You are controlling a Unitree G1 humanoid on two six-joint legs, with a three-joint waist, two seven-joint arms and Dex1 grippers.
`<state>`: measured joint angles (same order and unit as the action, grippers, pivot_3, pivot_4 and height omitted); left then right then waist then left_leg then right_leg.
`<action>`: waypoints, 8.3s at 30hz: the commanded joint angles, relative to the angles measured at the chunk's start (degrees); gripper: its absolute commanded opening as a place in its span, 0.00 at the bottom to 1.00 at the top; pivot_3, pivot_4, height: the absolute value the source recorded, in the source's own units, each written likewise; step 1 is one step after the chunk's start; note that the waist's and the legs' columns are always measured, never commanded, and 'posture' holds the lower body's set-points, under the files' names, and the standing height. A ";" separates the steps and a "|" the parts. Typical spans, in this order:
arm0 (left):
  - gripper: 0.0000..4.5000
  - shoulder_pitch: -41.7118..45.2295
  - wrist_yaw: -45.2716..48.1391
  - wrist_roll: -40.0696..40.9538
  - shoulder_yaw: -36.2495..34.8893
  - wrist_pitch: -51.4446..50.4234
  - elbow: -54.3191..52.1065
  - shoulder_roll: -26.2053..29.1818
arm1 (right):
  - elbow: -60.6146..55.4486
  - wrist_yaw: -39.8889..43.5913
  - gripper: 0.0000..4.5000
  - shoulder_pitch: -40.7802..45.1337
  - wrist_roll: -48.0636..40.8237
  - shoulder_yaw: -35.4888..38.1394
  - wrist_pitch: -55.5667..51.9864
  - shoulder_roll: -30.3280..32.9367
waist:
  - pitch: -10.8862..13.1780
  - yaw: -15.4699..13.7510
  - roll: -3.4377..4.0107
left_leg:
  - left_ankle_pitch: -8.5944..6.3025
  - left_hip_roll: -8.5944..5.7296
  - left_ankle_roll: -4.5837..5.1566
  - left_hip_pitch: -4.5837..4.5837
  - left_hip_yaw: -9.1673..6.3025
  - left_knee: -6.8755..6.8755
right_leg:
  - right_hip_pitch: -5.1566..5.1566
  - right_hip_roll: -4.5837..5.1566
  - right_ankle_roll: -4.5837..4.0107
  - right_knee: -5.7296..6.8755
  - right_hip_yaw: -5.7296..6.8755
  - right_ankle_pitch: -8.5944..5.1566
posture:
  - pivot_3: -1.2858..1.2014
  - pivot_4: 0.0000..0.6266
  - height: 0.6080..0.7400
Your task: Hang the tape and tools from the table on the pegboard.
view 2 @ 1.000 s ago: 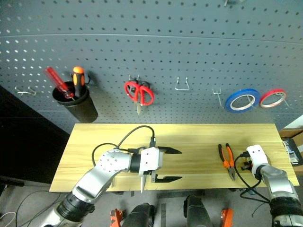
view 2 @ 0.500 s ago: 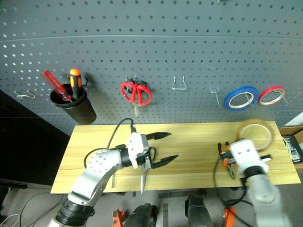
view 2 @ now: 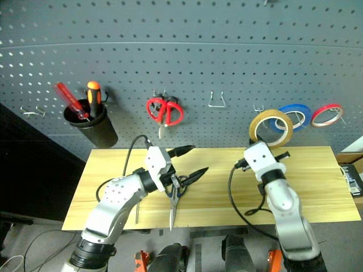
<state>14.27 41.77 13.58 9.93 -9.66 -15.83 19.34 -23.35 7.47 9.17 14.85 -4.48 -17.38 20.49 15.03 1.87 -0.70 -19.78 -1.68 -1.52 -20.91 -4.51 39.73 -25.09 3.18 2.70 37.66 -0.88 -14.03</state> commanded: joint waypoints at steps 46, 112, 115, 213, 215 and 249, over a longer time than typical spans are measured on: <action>0.92 2.85 8.59 -7.79 7.56 13.22 9.66 4.05 | 34.90 10.31 0.99 7.75 -15.66 11.64 -33.23 1.04 | -1.21 1.02 0.11 | 0.21 0.11 0.21 0.14 0.16 0.26 | 0.03 -0.11 -0.27 0.37 -0.09 0.47 | 0.50 0.34 1.00; 0.92 -1.57 -7.55 1.47 -7.87 10.75 3.61 -3.25 | 38.07 -11.87 0.58 32.64 -2.30 -5.90 24.89 -16.49 | -2.43 0.09 -0.04 | 0.34 0.16 -0.07 0.01 0.23 0.05 | -0.26 -0.09 -0.30 0.26 -0.06 0.50 | 0.54 0.30 1.00; 0.92 -1.23 -7.70 1.31 -7.68 10.57 3.90 -3.33 | 36.42 -9.94 0.58 30.53 -4.14 -5.43 21.46 -17.56 | -2.43 0.05 -0.04 | 0.34 0.23 -0.07 0.04 0.24 0.06 | -0.25 -0.10 -0.30 0.30 -0.06 0.50 | 0.53 0.30 1.00; 0.04 -11.96 -10.49 2.45 -18.42 -5.60 -13.26 6.99 | -31.41 20.17 1.00 -7.88 -41.02 2.76 -24.70 13.11 | -2.49 -0.21 -0.11 | 0.23 0.24 -0.11 0.08 -0.01 -0.75 | -0.02 0.00 -0.18 -0.68 0.12 0.36 | 0.51 0.31 1.00; 0.04 -11.24 -10.97 1.94 -17.89 -5.71 -12.21 7.07 | -30.76 20.17 1.00 -7.79 -40.83 2.44 -24.00 13.08 | -2.53 -0.22 -0.17 | 0.24 0.23 -0.11 0.08 0.01 -0.75 | -0.02 -0.03 -0.18 -0.67 0.12 0.36 | 0.51 0.31 1.00; 0.87 -6.00 -16.89 0.45 -12.42 -16.10 -3.13 3.75 | -28.35 17.15 1.00 5.79 -41.79 -3.32 -25.73 9.44 | -2.84 0.04 -0.50 | 0.25 0.18 -0.11 0.10 0.07 -0.61 | -0.06 -0.02 -0.20 -0.50 0.08 0.37 | 0.51 0.31 1.00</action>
<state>10.12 25.41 14.17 -2.29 -23.59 -16.51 22.08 -49.63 25.46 15.03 -26.09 -8.10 -42.42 30.20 12.19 1.90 -1.19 -19.53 -1.49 -1.63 -20.80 -4.42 39.11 -25.15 3.16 2.50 37.17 -0.83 -13.65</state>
